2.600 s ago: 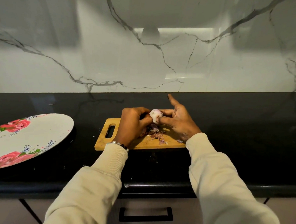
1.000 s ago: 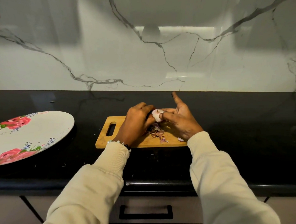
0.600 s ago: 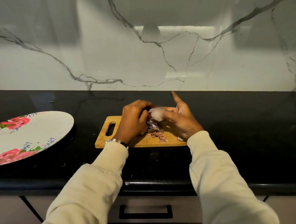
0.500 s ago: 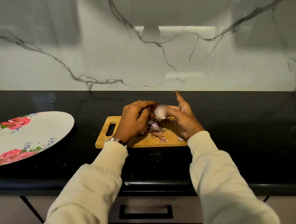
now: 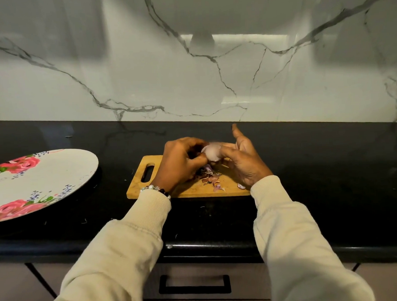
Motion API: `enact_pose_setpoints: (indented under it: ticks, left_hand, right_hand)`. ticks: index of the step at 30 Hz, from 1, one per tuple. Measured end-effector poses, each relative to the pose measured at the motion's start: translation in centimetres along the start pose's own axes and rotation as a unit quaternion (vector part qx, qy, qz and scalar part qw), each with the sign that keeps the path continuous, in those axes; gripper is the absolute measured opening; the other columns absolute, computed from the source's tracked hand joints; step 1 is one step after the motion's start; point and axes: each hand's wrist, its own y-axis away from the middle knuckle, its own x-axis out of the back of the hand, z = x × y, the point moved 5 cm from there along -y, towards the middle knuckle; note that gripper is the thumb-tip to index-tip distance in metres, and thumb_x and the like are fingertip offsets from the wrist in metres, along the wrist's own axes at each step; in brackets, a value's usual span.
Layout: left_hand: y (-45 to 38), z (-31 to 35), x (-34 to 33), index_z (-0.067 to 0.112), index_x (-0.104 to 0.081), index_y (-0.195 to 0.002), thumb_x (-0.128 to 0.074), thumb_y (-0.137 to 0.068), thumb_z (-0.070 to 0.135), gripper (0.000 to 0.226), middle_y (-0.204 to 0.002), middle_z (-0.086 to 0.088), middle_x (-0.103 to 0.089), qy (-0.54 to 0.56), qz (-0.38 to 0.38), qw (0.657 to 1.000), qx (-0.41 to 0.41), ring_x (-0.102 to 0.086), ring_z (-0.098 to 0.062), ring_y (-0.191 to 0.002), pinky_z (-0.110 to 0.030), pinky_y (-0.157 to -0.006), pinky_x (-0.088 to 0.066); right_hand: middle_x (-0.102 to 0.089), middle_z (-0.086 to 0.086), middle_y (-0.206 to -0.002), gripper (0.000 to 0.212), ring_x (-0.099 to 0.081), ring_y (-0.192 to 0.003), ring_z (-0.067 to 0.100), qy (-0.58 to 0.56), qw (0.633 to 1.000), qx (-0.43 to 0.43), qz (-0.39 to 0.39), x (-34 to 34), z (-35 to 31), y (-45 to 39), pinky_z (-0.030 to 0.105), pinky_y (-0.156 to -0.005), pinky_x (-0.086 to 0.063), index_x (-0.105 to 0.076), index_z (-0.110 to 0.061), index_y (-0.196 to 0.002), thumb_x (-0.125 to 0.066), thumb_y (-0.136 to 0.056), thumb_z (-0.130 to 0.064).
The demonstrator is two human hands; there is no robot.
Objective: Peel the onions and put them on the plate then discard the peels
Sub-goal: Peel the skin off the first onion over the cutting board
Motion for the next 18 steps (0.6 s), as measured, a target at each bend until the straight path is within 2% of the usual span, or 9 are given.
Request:
enact_pose_setpoints:
  ticks: [2,4,7,11,14,18]
  left_hand:
    - [0.0,0.0,-0.1,0.013,-0.071,-0.116,-0.074,-0.081,0.01,0.035,-0.103,0.004,-0.07,0.009,0.003,1.0,0.009,-0.064,-0.006,-0.091,-0.007,-0.078,-0.047]
    - [0.0,-0.1,-0.2,0.014,-0.071,-0.116,-0.073,-0.081,0.01,0.035,-0.103,0.004,-0.071,0.029,0.005,0.999,0.026,-0.065,-0.005,-0.091,-0.008,-0.079,-0.048]
    - [0.0,-0.3,-0.3,0.014,-0.072,-0.113,-0.074,-0.08,0.009,0.034,-0.102,0.002,-0.073,0.041,0.006,0.998,0.041,-0.067,-0.004,-0.09,-0.014,-0.08,-0.053]
    - [-0.1,-0.3,-0.4,0.011,-0.072,-0.112,-0.075,-0.079,0.008,0.033,-0.102,0.0,-0.073,0.019,0.006,0.999,0.026,-0.066,-0.008,-0.09,-0.007,-0.077,-0.048]
    - [-0.2,-0.5,-0.2,0.009,-0.074,-0.107,-0.071,-0.082,0.0,0.026,-0.097,-0.001,-0.072,0.015,0.034,0.999,0.035,-0.064,-0.008,-0.083,-0.005,-0.072,-0.047]
    - [-0.1,-1.2,-0.1,0.01,-0.075,-0.1,-0.062,-0.086,-0.004,0.024,-0.09,-0.002,-0.074,0.078,0.05,0.992,0.089,-0.065,-0.003,-0.069,-0.024,-0.065,-0.056]
  right_hand:
    - [-0.075,0.011,-0.092,0.094,-0.074,-0.08,0.025,-0.012,1.0,0.002,-0.002,0.0,-0.1,0.0,0.039,-0.068,-0.062,0.002,-0.025,-0.158,-0.051,-0.091,0.014]
    - [-0.076,0.007,-0.085,0.094,-0.074,-0.076,0.023,-0.015,1.0,0.004,-0.004,0.0,-0.1,0.0,0.039,-0.066,-0.061,0.003,-0.024,-0.158,-0.05,-0.091,0.015]
    - [-0.076,0.007,-0.091,0.095,-0.073,-0.082,0.024,0.002,1.0,0.007,-0.004,-0.1,-0.1,0.0,0.04,-0.07,-0.061,0.003,-0.023,-0.158,-0.051,-0.09,0.016]
    - [-0.074,0.011,-0.102,0.095,-0.072,-0.091,0.026,0.002,1.0,0.005,-0.005,-0.2,0.0,-0.1,0.041,-0.077,-0.06,0.004,-0.022,-0.158,-0.051,-0.091,0.015]
    - [-0.076,0.007,-0.091,0.091,-0.074,-0.083,0.024,-0.021,1.0,0.002,-0.009,-0.3,0.0,-0.1,0.039,-0.071,-0.06,0.003,-0.022,-0.158,-0.048,-0.092,0.015]
    - [-0.074,0.012,-0.095,0.088,-0.072,-0.083,0.028,-0.048,0.999,-0.001,-0.006,-0.2,0.2,-0.2,0.04,-0.067,-0.061,-0.002,-0.024,-0.158,-0.045,-0.093,0.015]
